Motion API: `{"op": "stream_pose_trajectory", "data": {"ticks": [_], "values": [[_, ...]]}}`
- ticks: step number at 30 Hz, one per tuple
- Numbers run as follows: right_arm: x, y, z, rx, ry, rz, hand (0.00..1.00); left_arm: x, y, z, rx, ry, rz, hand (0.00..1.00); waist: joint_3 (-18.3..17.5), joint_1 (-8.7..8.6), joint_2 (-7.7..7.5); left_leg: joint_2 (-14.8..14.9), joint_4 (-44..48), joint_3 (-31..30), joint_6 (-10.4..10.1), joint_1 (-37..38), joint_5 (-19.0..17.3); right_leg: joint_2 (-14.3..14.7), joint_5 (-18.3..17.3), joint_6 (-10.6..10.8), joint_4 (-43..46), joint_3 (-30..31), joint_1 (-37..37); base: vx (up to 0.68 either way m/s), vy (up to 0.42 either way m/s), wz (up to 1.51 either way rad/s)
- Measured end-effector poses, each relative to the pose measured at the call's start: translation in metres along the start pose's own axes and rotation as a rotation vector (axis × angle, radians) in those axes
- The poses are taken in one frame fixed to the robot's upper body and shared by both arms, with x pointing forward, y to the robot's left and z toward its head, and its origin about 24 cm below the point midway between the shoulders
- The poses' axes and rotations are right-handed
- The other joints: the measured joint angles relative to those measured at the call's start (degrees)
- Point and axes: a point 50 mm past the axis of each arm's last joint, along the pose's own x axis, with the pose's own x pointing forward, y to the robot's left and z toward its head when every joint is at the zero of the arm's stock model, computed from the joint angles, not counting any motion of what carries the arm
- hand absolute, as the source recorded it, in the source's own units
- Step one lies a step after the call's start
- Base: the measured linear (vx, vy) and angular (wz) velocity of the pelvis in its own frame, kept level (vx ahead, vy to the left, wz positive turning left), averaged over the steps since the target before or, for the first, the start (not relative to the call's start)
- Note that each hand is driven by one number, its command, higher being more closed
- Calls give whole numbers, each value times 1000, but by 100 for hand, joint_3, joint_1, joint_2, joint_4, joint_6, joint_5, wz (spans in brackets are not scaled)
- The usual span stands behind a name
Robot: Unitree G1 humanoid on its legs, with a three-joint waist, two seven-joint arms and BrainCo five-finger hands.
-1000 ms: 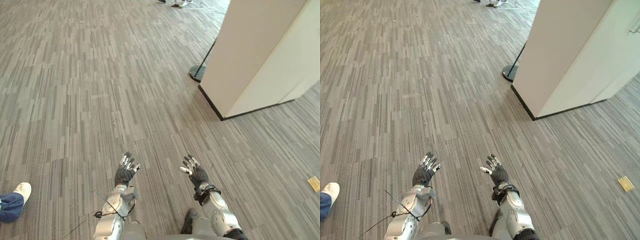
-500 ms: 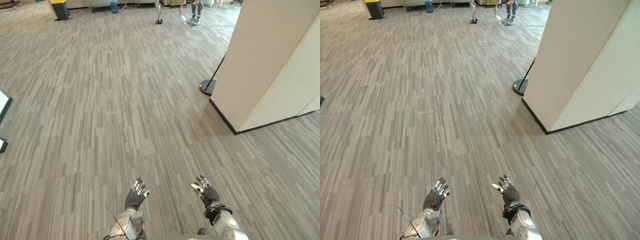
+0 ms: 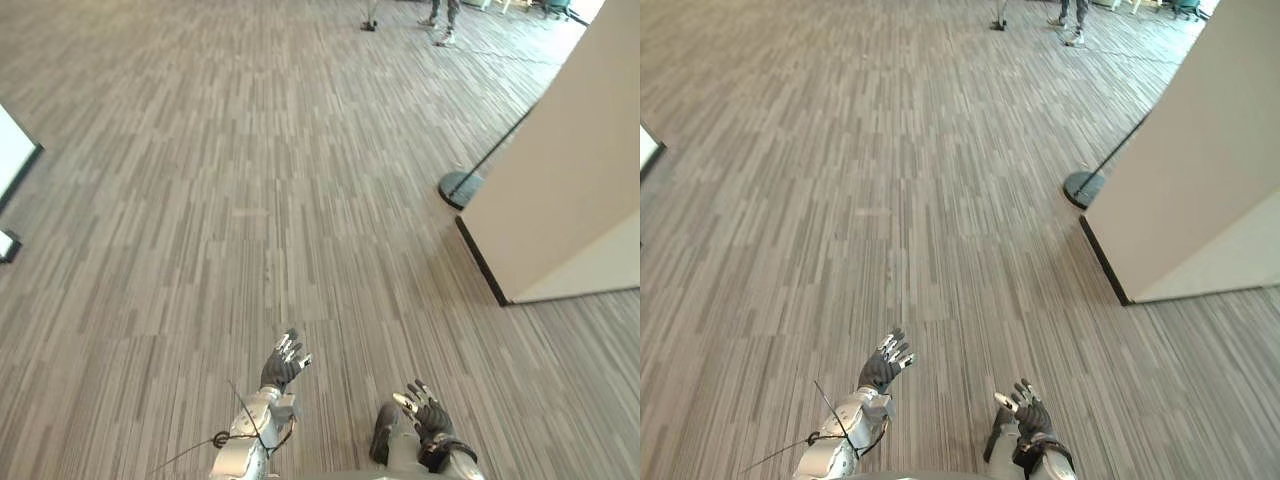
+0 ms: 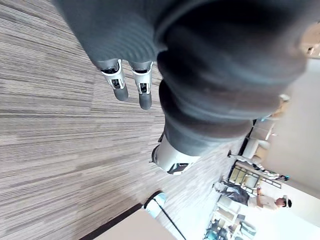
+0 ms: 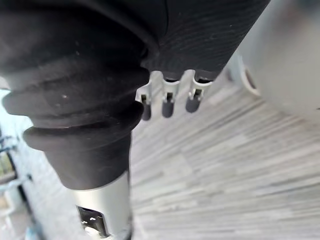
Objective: Organize washtable
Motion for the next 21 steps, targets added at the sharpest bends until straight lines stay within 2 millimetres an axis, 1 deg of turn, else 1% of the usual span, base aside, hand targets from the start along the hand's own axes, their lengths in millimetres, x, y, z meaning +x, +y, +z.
{"op": "stream_pose_trajectory", "data": {"ticks": [1, 2, 3, 4, 5, 6, 7, 8, 9, 10, 11, 12, 13, 14, 15, 16, 17, 18, 19, 20, 21], "values": [[1, -2, 5, -14, -10, 2, 0, -1, -2, -1, -15, 2, 3, 0, -20, 43, 97, 324, 645, 111, 57, -211, 253, 167, -73, -49, -67, -77, 161, 608, -281, 11], [6, -3, 15, -40, -33, 14, 0, -2, -1, -4, -49, 7, 24, 0, 78, 97, 326, 922, 1758, 306, 517, -565, 1178, 494, -140, -100, -422, -116, 687, 762, -313, -28], [11, 1, 27, -45, -66, 29, 0, -4, 2, -7, -74, 16, 45, 0, 143, 136, 388, 1281, 2604, 449, 701, -813, 1582, 678, -188, -45, -881, -15, 1217, 773, -301, -30], [13, 1, 34, -48, -87, 29, 0, -4, 1, -6, -90, 14, 44, 0, 175, 137, 406, 1325, 2931, 524, 692, -965, 1327, 707, -191, -41, -1103, 46, 1495, 642, -201, -26], [17, 5, 47, -54, -129, 29, 0, -2, 2, -3, -95, 0, 44, 0, 218, 178, 332, 1220, 3175, 787, 736, -1246, 905, 659, -190, -41, -1470, 156, 1922, 502, -107, -26], [20, 10, 57, -59, -161, 44, 0, -2, 4, 0, -99, -10, 55, 0, 260, 247, 252, 1116, 3088, 1046, 788, -1427, 668, 596, -191, -41, -1655, 244, 2161, 603, -67, -35], [25, 17, 66, -63, -186, 59, 0, -2, 9, 4, -109, -29, 72, 0, 301, 313, 182, 1030, 2877, 1265, 824, -1702, 507, 544, -193, -45, -1811, 333, 2371, 587, 6, -37], [29, 25, 78, -67, -221, 83, 0, -2, 15, 9, -120, -54, 95, 0, 361, 409, 71, 823, 2262, 1388, 808, -2154, 450, 458, -202, -59, -1983, 357, 2613, 590, 36, -34], [32, 32, 87, -71, -249, 105, 0, -3, 19, 13, -129, -72, 112, 0, 417, 466, -2, 627, 1569, 1396, 746, -2465, 491, 372, -203, -57, -2034, 334, 2742, 588, 94, -40], [34, 38, 94, -74, -269, 122, 0, -6, 25, 13, -137, -75, 137, 0, 449, 536, -45, 452, 670, 1349, 516, -2657, 664, 290, -209, -47, -2062, 329, 2859, 468, 111, -53], [35, 42, 98, -77, -282, 133, 0, -10, 31, 11, -148, -73, 166, 0, 452, 602, -52, 250, -368, 1154, 201, -2695, 971, 209, -224, -22, -2102, 319, 3020, 702, 240, -85], [35, 41, 97, -82, -282, 133, 0, -18, 37, 8, -159, -76, 209, 0, 402, 737, 47, 81, -1396, 775, 165, -2608, 1685, 185, -344, 202, -2142, 337, 3276, 607, 245, -92], [36, 45, 95, -69, -276, 141, 0, -22, 42, 7, -156, -77, 229, 0, 396, 805, -140, -26, -993, 621, 636, -2611, 2048, -31, -497, 438, -2106, 288, 3460, 717, 317, -83], [36, 53, 90, -63, -264, 163, 0, -23, 51, 10, -149, -87, 258, 0, 364, 835, -290, -14, -423, 625, 939, -2760, 1651, -206, -551, 527, -1880, 255, 3414, 594, 312, -39], [35, 58, 85, -63, -252, 183, 0, -22, 54, 14, -144, -98, 271, 0, 359, 792, -331, 37, 163, 566, 1067, -2929, 1122, -360, -551, 561, -1253, 329, 3192, 584, 335, -10], [35, 60, 83, -57, -245, 194, 0, -21, 54, 17, -143, -107, 268, 0, 362, 766, -377, 4, 403, 593, 1182, -2902, 871, -562, -512, 581, -553, 464, 2936, 606, 390, 4], [34, 62, 78, -46, -229, 201, 0, -21, 54, 17, -142, -111, 270, 0, 370, 727, -453, -73, 518, 704, 1257, -2738, 648, -821, -331, 573, 312, 663, 2626, 593, 384, -2], [33, 64, 70, -28, -208, 200, 0, -22, 56, 16, -131, -103, 271, 0, 378, 700, -527, -180, 510, 863, 1315, -2365, 435, -1149, 12, 407, 1578, 860, 2154, 565, 352, -10], [33, 65, 68, -21, -200, 201, 0, -23, 56, 16, -123, -101, 270, 0, 386, 701, -530, -213, 458, 923, 1328, -2150, 353, -1251, -11, 389, 2298, 896, 1879, 576, 273, -23], [34, 67, 61, -9, -174, 201, 0, -23, 58, 17, -113, -101, 270, 0, 403, 697, -521, -270, 198, 1051, 1330, -1649, 285, -1305, -185, 332, 3495, 951, 1358, 520, 167, -32], [33, 69, 55, -7, -157, 206, 0, -22, 57, 19, -104, -104, 263, 0, 432, 684, -473, -382, -259, 1169, 1285, -1115, 312, -1222, -427, 196, 4109, 860, 933, 422, 118, -32]]}}
